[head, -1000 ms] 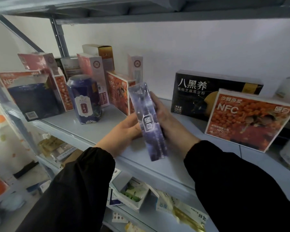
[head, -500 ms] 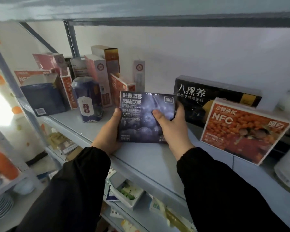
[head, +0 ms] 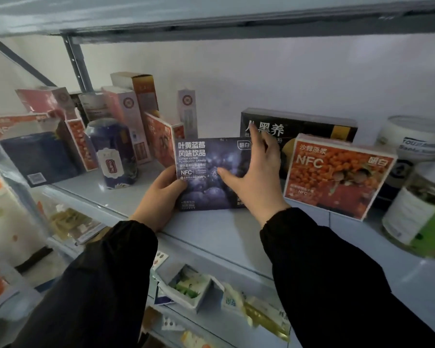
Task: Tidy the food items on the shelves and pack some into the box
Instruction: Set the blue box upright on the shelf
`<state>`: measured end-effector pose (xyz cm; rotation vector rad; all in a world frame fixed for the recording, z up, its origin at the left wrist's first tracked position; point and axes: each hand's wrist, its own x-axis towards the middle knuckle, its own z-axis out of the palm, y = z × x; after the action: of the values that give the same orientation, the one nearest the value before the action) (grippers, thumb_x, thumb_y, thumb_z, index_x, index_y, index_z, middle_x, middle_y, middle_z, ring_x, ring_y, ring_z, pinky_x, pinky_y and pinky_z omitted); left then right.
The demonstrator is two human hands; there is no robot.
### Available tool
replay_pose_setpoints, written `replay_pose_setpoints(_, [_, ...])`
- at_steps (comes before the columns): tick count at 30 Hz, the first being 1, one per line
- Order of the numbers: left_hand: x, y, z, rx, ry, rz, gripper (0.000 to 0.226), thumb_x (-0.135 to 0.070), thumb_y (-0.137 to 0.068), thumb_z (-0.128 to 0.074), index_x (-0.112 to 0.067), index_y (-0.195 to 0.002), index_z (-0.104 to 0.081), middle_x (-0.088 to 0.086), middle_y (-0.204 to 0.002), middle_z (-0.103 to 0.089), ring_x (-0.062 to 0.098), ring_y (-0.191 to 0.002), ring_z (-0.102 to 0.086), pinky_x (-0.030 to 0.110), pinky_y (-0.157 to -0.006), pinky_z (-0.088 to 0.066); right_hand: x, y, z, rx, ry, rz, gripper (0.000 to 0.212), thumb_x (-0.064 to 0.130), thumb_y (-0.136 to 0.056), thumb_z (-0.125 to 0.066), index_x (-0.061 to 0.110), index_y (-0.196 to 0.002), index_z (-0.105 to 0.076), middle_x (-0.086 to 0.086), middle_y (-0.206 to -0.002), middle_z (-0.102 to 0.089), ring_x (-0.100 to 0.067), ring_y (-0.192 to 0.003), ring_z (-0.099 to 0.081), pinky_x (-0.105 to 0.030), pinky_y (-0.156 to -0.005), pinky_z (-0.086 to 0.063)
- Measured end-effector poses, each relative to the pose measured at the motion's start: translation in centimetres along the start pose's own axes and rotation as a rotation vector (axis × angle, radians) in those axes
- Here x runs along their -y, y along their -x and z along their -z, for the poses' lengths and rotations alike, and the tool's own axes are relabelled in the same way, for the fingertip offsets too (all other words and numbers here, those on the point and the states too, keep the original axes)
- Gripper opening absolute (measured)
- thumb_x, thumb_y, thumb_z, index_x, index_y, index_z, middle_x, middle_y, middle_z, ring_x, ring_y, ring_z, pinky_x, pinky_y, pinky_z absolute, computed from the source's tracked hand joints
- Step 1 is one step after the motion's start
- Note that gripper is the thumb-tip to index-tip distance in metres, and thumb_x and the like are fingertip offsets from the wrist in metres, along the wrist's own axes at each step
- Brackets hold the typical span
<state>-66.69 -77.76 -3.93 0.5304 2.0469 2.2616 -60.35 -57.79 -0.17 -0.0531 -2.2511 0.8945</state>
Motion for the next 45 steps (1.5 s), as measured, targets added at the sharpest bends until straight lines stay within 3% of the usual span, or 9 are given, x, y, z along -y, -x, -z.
replay_pose_setpoints(4, [0.0, 0.1, 0.3, 0.167, -0.199, -0.055, 0.036, -0.009, -0.099, -0.057, -0.035, -0.12, -0.07, -0.013, -0.121, -0.075, 0.008, -0.111, -0.068, 0.024, -0.095, -0.054, 1.0, 0.7, 1.5, -0.043, 0.54, 0.299, 0.083, 0.052, -0.079, -0.078, 0.015, -0.149, -0.051, -0.011, -0.161, -0.039, -0.036, -0.155, -0.021, -0.061, -0.122, -0.023])
replay_pose_setpoints(7, [-0.6, 0.3, 0.0, 0.291, -0.287, -0.075, 0.034, -0.011, -0.105, -0.055, -0.039, -0.122, -0.064, -0.025, -0.114, -0.074, -0.006, -0.105, -0.067, 0.018, -0.091, -0.049, 2.3, 1.5, 1.9, -0.035, 0.656, 0.298, 0.085, 0.053, -0.072, -0.084, 0.012, -0.14, -0.054, -0.009, -0.147, -0.056, -0.034, -0.145, -0.043, -0.063, -0.115, -0.032])
replay_pose_setpoints(10, [0.0, 0.0, -0.2, 0.297, -0.516, -0.161, 0.028, -0.022, -0.108, -0.052, -0.047, -0.12, -0.055, -0.04, -0.099, -0.068, -0.021, -0.093, -0.06, 0.006, -0.078, -0.041, 2.8, 2.1, 2.6, 0.023, 0.748, 0.234, 0.094, 0.056, -0.071, -0.086, 0.024, -0.149, -0.044, -0.006, -0.148, -0.05, -0.032, -0.142, -0.04, -0.064, -0.11, -0.037])
replay_pose_setpoints(13, [0.2, 0.3, -1.0, 0.349, -0.808, -0.174, 0.027, -0.037, -0.101, -0.058, -0.037, -0.127, -0.05, -0.022, -0.098, -0.065, 0.004, -0.093, -0.064, 0.015, -0.073, -0.043, 2.9, 2.8, 3.8, 0.048, 0.793, 0.147, 0.095, 0.055, -0.074, -0.085, 0.03, -0.154, -0.04, -0.005, -0.151, -0.045, -0.032, -0.144, -0.036, -0.064, -0.112, -0.037])
replay_pose_setpoints(15, [0.5, 0.1, -2.0, 0.474, -1.114, -0.232, 0.059, -0.056, -0.091, -0.048, -0.02, -0.138, -0.05, 0.004, -0.118, -0.067, 0.029, -0.117, -0.06, 0.034, -0.093, -0.046, 2.8, 3.4, 4.7, 0.025, 0.821, 0.092, 0.092, 0.055, -0.076, -0.084, 0.03, -0.153, -0.041, -0.006, -0.151, -0.045, -0.033, -0.145, -0.036, -0.065, -0.113, -0.036])
replay_pose_setpoints(19, [1.0, 1.1, -4.9, 0.589, -1.443, -0.201, 0.08, -0.069, -0.095, -0.029, -0.021, -0.159, -0.026, 0.007, -0.163, -0.031, 0.032, -0.15, -0.026, 0.056, -0.117, -0.024, 2.8, 5.4, 7.0, -0.013, 0.881, 0.007, 0.091, 0.052, -0.078, -0.082, 0.031, -0.155, -0.039, -0.003, -0.155, -0.041, -0.031, -0.146, -0.032, -0.062, -0.112, -0.034])
replay_pose_setpoints(28, [-0.4, 5.2, -11.0, 0.752, -1.445, -0.26, 0.087, -0.071, -0.088, -0.019, -0.025, -0.162, -0.02, 0.002, -0.171, -0.012, 0.038, -0.156, -0.009, 0.066, -0.119, -0.013, 1.0, 7.6, 13.0, -0.082, 0.965, -0.128, 0.078, 0.027, -0.083, -0.075, 0.028, -0.153, -0.042, -0.004, -0.154, -0.043, -0.032, -0.144, -0.035, -0.055, -0.106, -0.039])
replay_pose_setpoints(39, [-1.1, 7.7, -13.5, 0.716, -1.435, -0.23, 0.07, -0.061, -0.099, -0.026, -0.039, -0.164, -0.01, 0.002, -0.174, -0.007, 0.031, -0.159, -0.002, 0.06, -0.125, -0.004, -2.4, 8.2, 18.4, 0.006, 1.051, -0.089, 0.076, 0.029, -0.087, -0.071, 0.023, -0.155, -0.037, -0.009, -0.15, -0.045, -0.036, -0.142, -0.037, -0.064, -0.114, -0.027])
replay_pose_setpoints(45, [-1.1, 8.8, -12.7, 0.603, -1.381, -0.192, 0.066, -0.059, -0.098, -0.031, -0.043, -0.161, -0.021, -0.004, -0.172, -0.015, 0.024, -0.159, -0.009, 0.059, -0.124, -0.008, -1.7, 9.5, 16.9, 0.014, 0.972, -0.022, 0.097, 0.035, -0.088, -0.068, 0.015, -0.165, -0.012, -0.022, -0.168, -0.018, -0.044, -0.158, -0.007, -0.068, -0.122, -0.005])
